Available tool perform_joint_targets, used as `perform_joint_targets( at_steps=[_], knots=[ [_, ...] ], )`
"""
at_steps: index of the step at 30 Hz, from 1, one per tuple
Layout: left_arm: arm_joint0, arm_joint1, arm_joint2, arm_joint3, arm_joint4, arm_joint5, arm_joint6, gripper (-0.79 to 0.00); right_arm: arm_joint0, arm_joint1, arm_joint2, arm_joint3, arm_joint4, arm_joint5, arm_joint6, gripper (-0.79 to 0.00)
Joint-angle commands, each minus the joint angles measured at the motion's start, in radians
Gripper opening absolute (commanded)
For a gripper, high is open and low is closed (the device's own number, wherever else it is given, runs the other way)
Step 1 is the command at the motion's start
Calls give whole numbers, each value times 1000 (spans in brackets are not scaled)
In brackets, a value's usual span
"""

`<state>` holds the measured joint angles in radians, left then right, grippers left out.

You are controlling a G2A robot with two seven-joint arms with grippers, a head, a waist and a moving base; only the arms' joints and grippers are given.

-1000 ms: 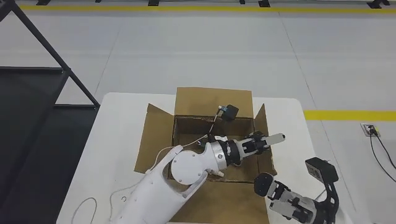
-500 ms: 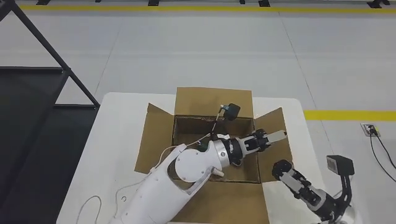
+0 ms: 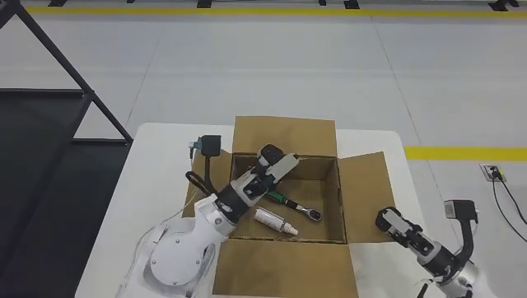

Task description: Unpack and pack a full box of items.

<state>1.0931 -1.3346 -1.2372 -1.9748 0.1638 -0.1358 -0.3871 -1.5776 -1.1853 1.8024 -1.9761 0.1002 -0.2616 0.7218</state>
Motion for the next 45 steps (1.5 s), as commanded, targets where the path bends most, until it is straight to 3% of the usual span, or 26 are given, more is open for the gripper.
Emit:
perform_joint_targets(
  at_steps=[1,4,9,13,24,27,39,45],
  knots=[
    [77,9,-67,-63,21,-11,22,0,13,2,-5,22,16,4,9,0],
    [174,19,-173,-149,98,-22,104,0,28,5,-14,56,31,7,28,0],
    [326,26,-347,-245,-3,-82,188,0,38,8,-25,75,32,29,44,0],
    [412,30,-438,-303,-36,-117,210,0,38,8,-25,75,32,29,44,0],
    [412,30,-437,-298,-45,-110,213,0,38,8,-28,73,31,32,37,0],
    [409,28,-457,-278,-74,-87,258,0,55,8,-53,76,6,59,15,0],
    [522,22,-579,-211,-221,-120,359,0,148,18,-111,198,-27,138,32,0],
    [537,20,-593,-200,-255,-140,358,0,154,22,-115,118,-42,118,16,0]
  ],
)
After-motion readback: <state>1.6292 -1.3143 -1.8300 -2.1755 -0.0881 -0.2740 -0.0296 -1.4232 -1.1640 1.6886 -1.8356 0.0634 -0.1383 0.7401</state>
